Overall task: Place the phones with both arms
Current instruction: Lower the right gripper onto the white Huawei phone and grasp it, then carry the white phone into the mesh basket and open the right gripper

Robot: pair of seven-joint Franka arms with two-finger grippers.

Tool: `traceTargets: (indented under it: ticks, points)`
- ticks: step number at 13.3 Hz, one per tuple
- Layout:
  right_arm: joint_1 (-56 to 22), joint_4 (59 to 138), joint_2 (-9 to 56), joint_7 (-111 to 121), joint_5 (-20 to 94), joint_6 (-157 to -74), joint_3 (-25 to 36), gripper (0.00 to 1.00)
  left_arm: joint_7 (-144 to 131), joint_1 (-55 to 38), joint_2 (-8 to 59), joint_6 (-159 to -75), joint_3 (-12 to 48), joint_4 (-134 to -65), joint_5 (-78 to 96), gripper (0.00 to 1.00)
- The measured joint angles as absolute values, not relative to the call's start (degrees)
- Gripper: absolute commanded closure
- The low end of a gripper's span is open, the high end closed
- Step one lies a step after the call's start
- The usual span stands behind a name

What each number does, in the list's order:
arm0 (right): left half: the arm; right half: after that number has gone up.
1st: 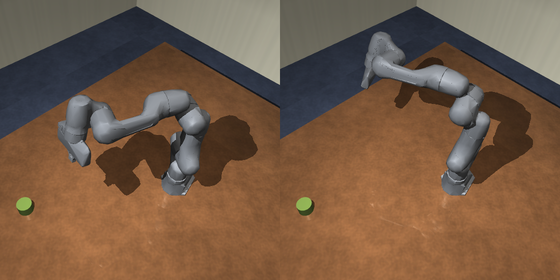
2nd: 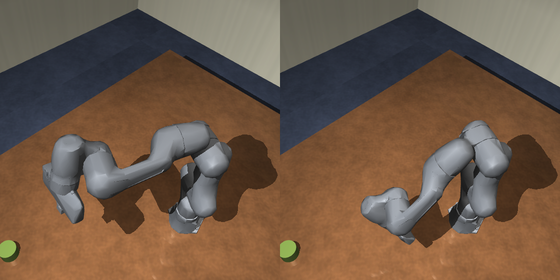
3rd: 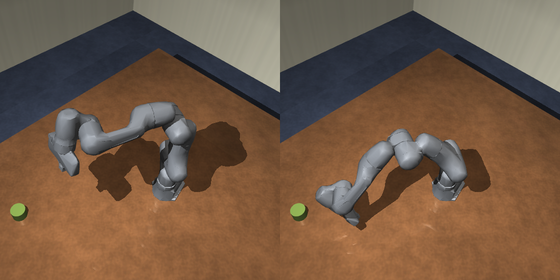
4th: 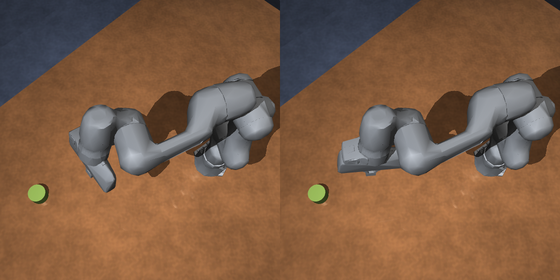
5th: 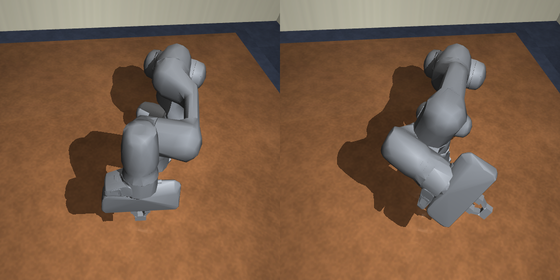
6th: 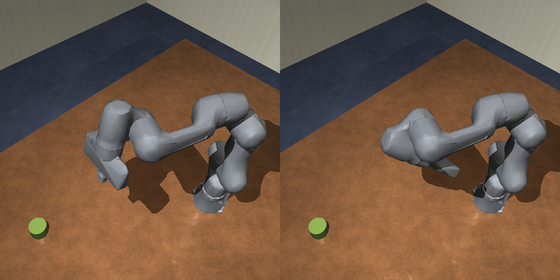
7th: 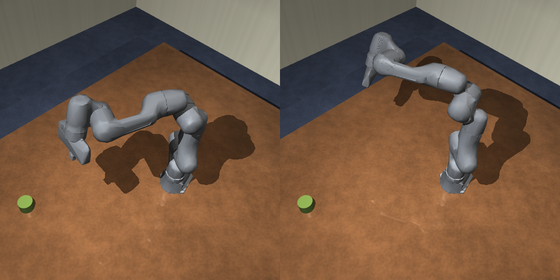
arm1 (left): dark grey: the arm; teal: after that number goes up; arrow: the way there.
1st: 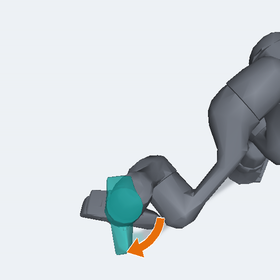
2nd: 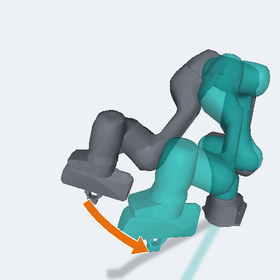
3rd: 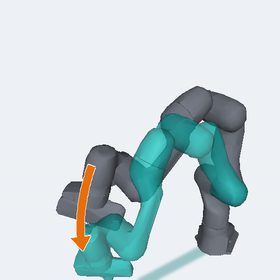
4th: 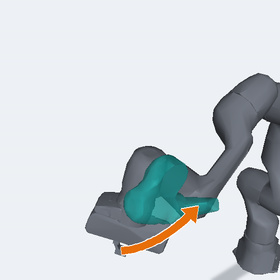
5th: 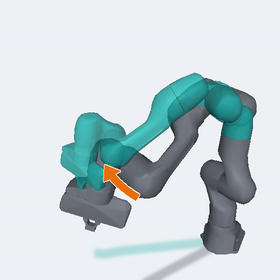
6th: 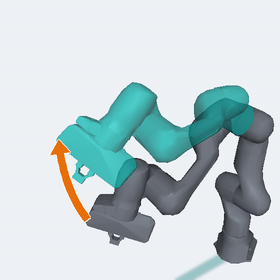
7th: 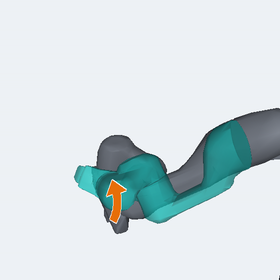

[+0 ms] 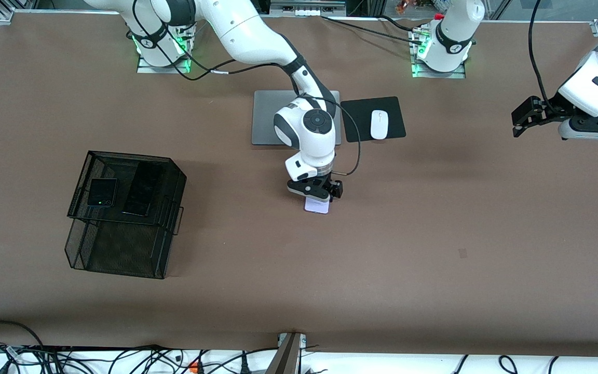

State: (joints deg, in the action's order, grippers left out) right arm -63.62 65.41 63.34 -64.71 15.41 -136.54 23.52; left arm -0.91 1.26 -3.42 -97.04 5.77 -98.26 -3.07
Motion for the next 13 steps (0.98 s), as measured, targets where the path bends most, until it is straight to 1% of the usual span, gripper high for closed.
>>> traceTargets:
  ticks: [1, 2, 4, 7, 10, 13]
  points:
    - [-63.6, 65.2, 63.3, -64.4, 15.4, -136.3, 23.6, 0.93, -0.9, 1.3, -3.4, -97.0, 5.8, -98.2, -3.1, 0.00]
    - [-63.6, 65.0, 63.3, -64.1, 15.4, -135.8, 23.7, 0.96, -0.9, 1.3, -3.4, -97.0, 5.8, -98.1, -3.1, 0.00]
    - [-63.6, 64.0, 63.3, -63.8, 15.4, -133.0, 24.3, 0.96, -0.9, 1.3, -3.4, -96.9, 5.8, -98.0, -3.1, 0.00]
    - [-63.3, 60.2, 61.3, -61.9, 15.4, -123.9, 25.7, 0.98, -0.9, 1.3, -3.4, -96.9, 5.8, -98.0, -3.1, 0.00]
    - [-62.4, 58.5, 54.1, -57.5, 15.4, -113.5, 26.8, 0.98, -0.9, 1.3, -3.4, -96.9, 5.8, -97.9, -3.1, 0.00]
    - [-57.7, 58.6, 46.5, -47.5, 15.4, -102.7, 27.5, 0.98, -0.9, 1.3, -3.4, -96.9, 5.8, -97.9, -3.1, 0.00]
